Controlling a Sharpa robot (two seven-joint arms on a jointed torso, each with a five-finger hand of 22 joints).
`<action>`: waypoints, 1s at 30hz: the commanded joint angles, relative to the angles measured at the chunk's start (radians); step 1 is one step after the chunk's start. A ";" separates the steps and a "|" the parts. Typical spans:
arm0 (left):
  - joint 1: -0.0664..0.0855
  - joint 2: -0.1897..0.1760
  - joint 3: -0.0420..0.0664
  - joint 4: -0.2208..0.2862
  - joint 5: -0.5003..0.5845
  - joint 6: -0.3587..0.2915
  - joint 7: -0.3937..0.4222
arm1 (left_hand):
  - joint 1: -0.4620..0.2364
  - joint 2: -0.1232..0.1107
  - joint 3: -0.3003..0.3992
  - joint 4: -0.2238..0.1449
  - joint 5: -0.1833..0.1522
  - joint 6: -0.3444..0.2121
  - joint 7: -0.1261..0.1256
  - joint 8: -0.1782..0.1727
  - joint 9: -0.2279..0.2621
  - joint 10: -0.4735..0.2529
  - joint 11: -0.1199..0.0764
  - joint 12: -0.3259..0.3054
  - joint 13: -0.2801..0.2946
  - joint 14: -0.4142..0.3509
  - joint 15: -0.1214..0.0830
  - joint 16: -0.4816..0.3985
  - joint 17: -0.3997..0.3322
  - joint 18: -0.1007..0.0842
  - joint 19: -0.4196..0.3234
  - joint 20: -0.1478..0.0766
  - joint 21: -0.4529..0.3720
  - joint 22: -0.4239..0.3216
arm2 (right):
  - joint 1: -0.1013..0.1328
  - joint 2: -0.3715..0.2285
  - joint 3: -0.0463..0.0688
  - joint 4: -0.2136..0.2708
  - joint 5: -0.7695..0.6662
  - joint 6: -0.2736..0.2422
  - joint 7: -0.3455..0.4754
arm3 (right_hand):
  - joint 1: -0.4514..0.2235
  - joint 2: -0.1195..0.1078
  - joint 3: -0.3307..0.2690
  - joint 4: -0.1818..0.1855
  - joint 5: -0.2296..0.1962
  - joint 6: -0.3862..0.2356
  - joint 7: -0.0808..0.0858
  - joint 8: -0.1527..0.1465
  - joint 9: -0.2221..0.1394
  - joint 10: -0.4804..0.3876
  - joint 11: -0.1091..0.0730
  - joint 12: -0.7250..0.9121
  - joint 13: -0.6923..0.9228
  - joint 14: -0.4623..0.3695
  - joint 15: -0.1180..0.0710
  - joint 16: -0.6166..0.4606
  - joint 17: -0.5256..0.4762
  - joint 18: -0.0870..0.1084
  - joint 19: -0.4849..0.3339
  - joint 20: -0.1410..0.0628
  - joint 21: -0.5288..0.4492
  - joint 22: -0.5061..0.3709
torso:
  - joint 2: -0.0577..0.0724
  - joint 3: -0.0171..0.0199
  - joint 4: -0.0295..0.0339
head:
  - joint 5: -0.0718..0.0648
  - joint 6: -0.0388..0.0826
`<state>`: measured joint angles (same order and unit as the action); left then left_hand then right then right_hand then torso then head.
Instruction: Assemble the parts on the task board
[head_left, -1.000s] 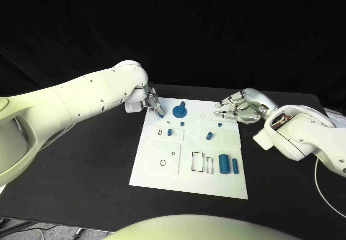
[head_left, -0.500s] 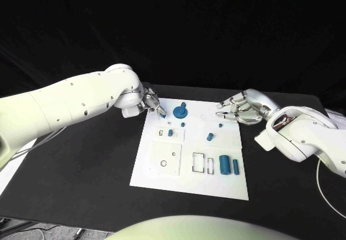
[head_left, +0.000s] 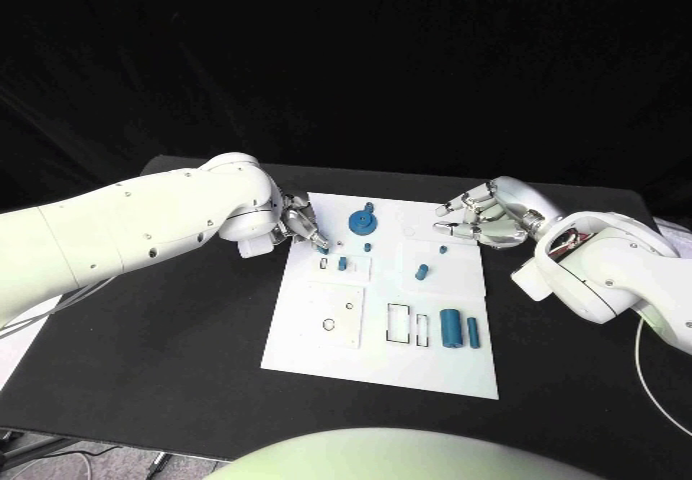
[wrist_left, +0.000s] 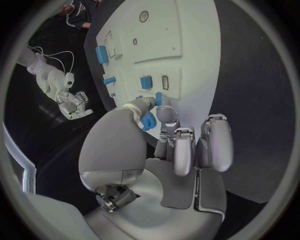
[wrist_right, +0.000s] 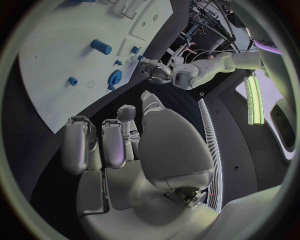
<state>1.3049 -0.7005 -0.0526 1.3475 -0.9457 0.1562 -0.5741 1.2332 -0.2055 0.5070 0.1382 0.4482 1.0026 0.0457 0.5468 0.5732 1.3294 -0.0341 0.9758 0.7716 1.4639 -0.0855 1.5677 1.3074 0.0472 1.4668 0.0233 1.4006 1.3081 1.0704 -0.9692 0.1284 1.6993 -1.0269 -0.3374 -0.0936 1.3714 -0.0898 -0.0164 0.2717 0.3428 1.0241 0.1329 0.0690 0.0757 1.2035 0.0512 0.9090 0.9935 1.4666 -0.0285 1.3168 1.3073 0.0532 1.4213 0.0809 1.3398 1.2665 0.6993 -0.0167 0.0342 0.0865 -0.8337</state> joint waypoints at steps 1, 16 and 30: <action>-0.009 -0.007 -0.001 0.016 -0.026 -0.026 0.004 | -0.005 0.002 0.155 -0.162 0.005 0.012 -0.004 -0.004 0.001 0.008 -0.001 0.006 0.001 0.107 -0.003 0.003 0.263 -0.007 0.045 -0.002 0.007 0.159 | -0.001 0.000 0.000 0.000 -0.001 0.000 0.013 | 0.010 0.004 -0.007 0.000 0.005 0.001 0.003 0.004 0.002 -0.007 -0.002 0.001 -0.001 0.044 0.002 -0.006 0.012 0.018 -0.008 -0.002 -0.004 -0.001 | 0.001 -0.0006 -0.0005 | 0.000 0.000; -0.019 -0.016 -0.003 0.041 -0.068 0.024 -0.003 | -0.007 0.000 0.154 -0.164 0.012 0.014 -0.004 -0.005 0.002 0.009 -0.002 0.004 -0.001 0.107 -0.003 0.003 0.263 -0.008 0.047 -0.002 0.010 0.162 | -0.004 -0.001 0.000 0.000 0.018 0.001 0.015 | 0.011 0.004 -0.008 0.000 0.006 0.001 0.003 0.004 0.002 -0.007 -0.002 0.003 0.000 0.044 0.002 -0.006 0.012 0.018 -0.008 -0.002 -0.004 -0.001 | 0.002 0.0003 -0.0010 | 0.002 -0.009; -0.020 -0.014 -0.003 0.042 -0.083 0.064 -0.020 | -0.008 -0.001 0.154 -0.165 0.013 0.015 -0.004 -0.005 0.002 0.009 -0.002 0.004 -0.001 0.107 -0.003 0.003 0.263 -0.008 0.047 -0.002 0.011 0.162 | -0.004 -0.002 0.000 0.000 0.034 0.002 0.017 | 0.011 0.004 -0.008 0.000 0.007 0.001 0.003 0.004 0.002 -0.007 -0.002 0.003 0.000 0.044 0.002 -0.006 0.012 0.018 -0.008 -0.002 -0.003 -0.001 | 0.002 0.0009 -0.0015 | 0.004 -0.014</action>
<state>1.2860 -0.7161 -0.0552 1.3884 -1.0156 0.1841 -0.5841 1.2231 -0.2155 0.5178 0.1219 0.4547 1.0080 0.0408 0.5415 0.5732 1.3347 -0.0355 0.9758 0.7720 1.4639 -0.0854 1.5677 1.3073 0.0472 1.4668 0.0234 1.4058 1.3078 1.0670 -0.9714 0.1284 1.6987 -0.9984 -0.3382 -0.0880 1.3767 -0.0844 -0.0164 0.2717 0.3427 1.0241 0.1329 0.0691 0.0763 1.2035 0.0512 0.9090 0.9934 1.4666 -0.0284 1.3168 1.3078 0.0532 1.4213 0.0809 1.3398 1.2665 0.7009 -0.0158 0.0328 0.0894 -0.8474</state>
